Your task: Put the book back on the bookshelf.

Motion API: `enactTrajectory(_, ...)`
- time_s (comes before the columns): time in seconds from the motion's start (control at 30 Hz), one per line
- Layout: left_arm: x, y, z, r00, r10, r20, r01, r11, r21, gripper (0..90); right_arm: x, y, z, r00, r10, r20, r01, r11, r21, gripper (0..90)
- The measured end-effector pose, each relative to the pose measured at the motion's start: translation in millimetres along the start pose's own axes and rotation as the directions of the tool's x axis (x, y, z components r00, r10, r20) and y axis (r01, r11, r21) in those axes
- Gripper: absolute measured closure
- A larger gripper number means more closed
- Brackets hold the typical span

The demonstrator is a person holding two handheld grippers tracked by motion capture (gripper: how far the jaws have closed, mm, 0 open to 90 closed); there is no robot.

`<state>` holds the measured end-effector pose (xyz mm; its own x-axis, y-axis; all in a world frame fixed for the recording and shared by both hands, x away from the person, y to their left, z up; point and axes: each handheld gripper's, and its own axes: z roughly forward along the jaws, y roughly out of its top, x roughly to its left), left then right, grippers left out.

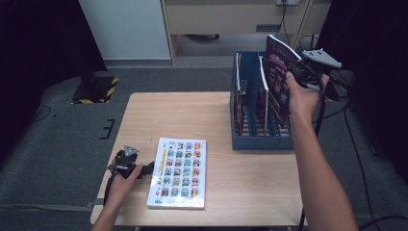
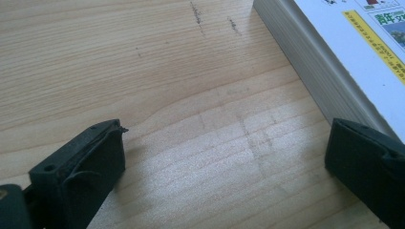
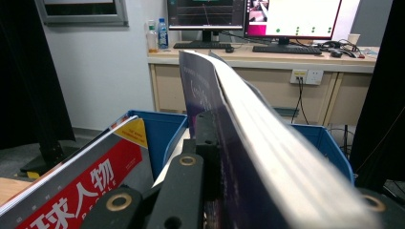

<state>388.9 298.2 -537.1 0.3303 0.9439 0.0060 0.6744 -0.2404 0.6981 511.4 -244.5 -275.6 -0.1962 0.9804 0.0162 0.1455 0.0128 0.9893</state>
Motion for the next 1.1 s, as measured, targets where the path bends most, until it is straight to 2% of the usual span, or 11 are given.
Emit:
enactTrajectory(0.43,-0.1,0.1,0.1,1.0,-0.001,-0.001,0.001,1.0,0.0,0.0,0.3,-6.2,15.7,0.9998,0.007,0.019,-0.006,1.0,-0.005,84.0)
enactTrajectory(0.6,-1.3,1.1,1.2,1.0,-0.002,-0.004,0.002,1.0,-0.001,0.0,6.3,-10.0,21.5,0.9995,-0.014,0.029,0.014,1.0,-0.005,84.0)
enactTrajectory(0.73,-1.3,1.1,1.2,1.0,-0.002,-0.004,0.002,1.0,-0.001,0.0,9.2,-11.5,21.9,0.9997,0.002,0.022,-0.002,1.0,-0.018,84.0)
enactTrajectory(1.1,-1.5,1.0,1.2,1.0,-0.006,-0.004,0.006,1.0,-0.001,0.0,10.6,-13.6,20.1,0.9999,-0.003,0.015,0.004,1.0,-0.028,83.9)
